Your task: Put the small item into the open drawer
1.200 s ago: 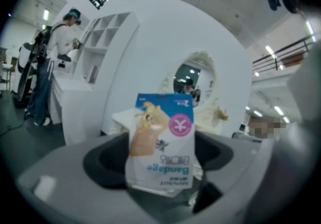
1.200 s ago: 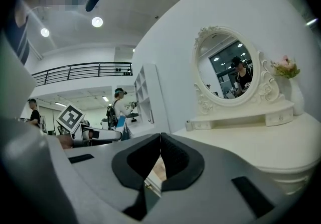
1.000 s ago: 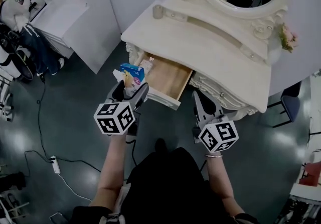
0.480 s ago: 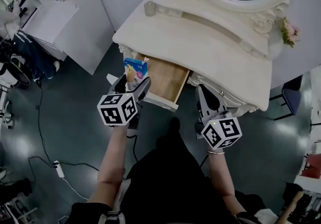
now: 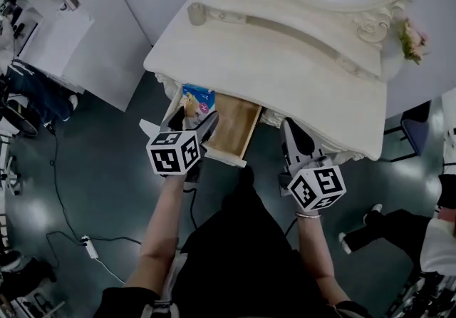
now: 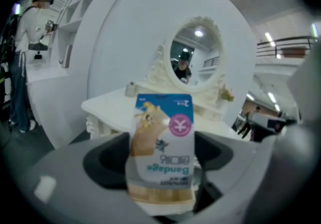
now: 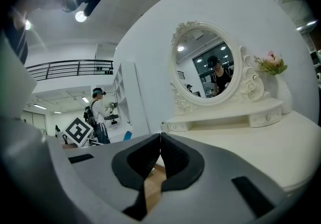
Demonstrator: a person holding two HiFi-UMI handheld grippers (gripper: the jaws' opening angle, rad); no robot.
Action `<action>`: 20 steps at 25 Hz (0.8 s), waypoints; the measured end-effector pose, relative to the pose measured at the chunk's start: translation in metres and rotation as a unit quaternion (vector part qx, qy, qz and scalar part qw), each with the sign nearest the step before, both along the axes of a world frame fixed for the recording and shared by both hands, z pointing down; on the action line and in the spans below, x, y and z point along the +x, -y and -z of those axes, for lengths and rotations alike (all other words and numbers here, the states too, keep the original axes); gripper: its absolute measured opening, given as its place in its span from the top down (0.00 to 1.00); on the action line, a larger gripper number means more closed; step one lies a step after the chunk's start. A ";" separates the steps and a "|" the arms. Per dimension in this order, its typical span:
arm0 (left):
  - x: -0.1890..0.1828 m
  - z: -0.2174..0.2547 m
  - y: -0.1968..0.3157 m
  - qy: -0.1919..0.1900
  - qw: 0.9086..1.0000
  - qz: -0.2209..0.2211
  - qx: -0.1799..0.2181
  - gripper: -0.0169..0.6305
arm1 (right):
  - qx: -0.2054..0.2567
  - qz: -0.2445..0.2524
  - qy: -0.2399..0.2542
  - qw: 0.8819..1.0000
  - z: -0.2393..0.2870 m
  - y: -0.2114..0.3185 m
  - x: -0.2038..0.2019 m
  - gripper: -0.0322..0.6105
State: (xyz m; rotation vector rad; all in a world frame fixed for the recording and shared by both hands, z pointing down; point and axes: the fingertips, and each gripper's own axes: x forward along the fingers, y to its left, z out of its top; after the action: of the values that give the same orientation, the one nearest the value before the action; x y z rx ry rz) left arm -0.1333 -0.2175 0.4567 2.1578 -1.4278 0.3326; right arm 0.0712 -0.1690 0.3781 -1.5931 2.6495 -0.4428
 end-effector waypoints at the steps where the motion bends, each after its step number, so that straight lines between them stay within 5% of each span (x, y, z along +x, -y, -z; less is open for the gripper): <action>1: 0.004 -0.004 0.004 0.003 1.000 -0.004 -0.005 0.35 | -0.003 -0.002 0.001 1.000 -0.002 0.003 0.003 0.94; 20: 0.045 -0.089 0.026 0.054 0.992 -0.044 -0.110 0.35 | -0.051 -0.014 0.018 0.998 -0.040 0.037 0.030 0.94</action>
State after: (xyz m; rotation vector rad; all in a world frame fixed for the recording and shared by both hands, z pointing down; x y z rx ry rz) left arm -0.0883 -0.2436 0.5458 2.0517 -1.2895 0.6182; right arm 0.1016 -0.2063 0.4178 -1.6314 2.6143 -0.6083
